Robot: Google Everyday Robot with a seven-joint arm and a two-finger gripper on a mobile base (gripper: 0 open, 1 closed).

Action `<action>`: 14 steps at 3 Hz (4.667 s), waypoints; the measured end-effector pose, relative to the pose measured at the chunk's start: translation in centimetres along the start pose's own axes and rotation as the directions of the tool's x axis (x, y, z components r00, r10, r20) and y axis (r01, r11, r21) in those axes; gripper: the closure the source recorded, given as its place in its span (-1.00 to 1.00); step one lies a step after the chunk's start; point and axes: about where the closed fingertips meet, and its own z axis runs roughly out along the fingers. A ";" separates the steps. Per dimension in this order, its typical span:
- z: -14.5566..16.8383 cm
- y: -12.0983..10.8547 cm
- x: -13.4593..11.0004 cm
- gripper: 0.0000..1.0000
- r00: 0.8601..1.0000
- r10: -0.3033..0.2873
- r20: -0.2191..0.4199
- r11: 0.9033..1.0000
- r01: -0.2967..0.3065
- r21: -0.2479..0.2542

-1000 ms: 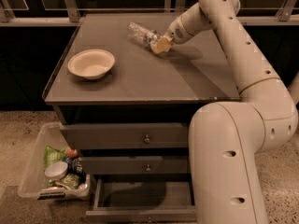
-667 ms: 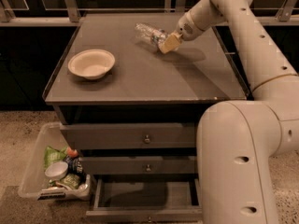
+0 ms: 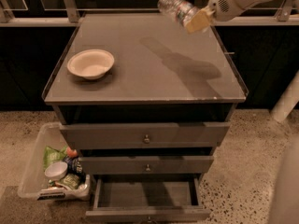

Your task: Place water bottle into bottom drawer

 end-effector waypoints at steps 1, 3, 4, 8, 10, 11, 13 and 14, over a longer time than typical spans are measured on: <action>-2.8 2.0 -2.4 1.00 0.997 -0.027 0.072 0.999 0.025 0.037; -5.5 4.4 -2.3 1.00 0.993 -0.016 0.113 0.998 0.009 0.061; -12.7 10.4 -4.2 1.00 0.971 -0.021 0.239 0.992 -0.009 0.123; -10.1 21.7 7.6 1.00 0.968 0.152 0.202 0.979 -0.119 -0.166; -8.1 29.0 16.5 1.00 0.949 0.235 0.208 0.923 -0.152 -0.353; -6.4 30.7 21.9 1.00 0.908 0.364 0.205 0.879 -0.263 -0.399; -6.0 31.5 22.4 1.00 0.910 0.368 0.191 0.870 -0.265 -0.415; -4.4 30.7 26.2 1.00 0.861 0.478 0.172 0.823 -0.371 -0.430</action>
Offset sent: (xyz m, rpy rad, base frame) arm -0.0191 0.0066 0.0359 0.0269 -0.0788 -0.0122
